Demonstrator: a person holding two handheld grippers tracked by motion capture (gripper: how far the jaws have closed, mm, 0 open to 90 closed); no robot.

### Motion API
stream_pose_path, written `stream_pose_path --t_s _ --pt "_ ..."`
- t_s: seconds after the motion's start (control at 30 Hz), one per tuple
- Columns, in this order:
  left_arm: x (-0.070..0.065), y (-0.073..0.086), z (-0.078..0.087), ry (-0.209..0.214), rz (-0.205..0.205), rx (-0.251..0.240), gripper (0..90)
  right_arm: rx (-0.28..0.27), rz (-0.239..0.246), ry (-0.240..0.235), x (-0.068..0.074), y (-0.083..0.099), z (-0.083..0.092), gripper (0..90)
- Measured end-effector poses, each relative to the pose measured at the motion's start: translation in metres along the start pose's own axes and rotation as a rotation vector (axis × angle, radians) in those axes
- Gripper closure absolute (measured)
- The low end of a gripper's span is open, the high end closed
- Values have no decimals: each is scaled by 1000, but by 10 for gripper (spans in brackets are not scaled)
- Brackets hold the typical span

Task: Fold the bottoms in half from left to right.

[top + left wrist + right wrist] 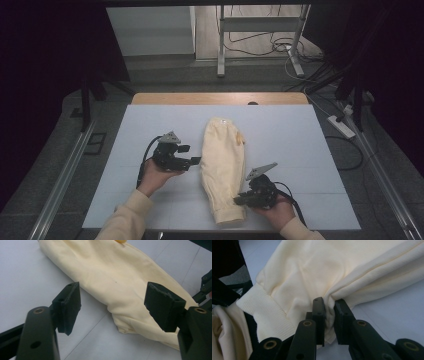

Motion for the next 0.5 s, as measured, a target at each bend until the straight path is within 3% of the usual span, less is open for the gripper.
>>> stream_pose_path --t_s 0.13,0.2,0.27,0.3,0.37,0.5 --pt "0 0 0 0 1 -1 299 0 7 -6 1 -1 -1 791" --pt "0 0 0 0 2 -1 299 2 3 -7 0 -1 0 747" --pt "1 0 1 0 2 -1 299 -13 6 41 -4 -3 3 591" --pt "1 1 2 0 4 -2 299 -25 10 90 -7 -4 5 504" --pt "1 1 2 -2 5 -3 299 -63 29 152 -12 -7 11 427" --pt "1 1 4 -4 7 -8 299 -123 29 175 -20 -12 22 371"
Point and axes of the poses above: each handheld gripper's, and its own axes: z roughly backward along the jaws, y roughly out of its underside, x roughly to its left, the point moved 5 cm from there along -z, roughly forward along the jaws, and after that the axes turned 5 degrees about -x, right-handed, at the moved point
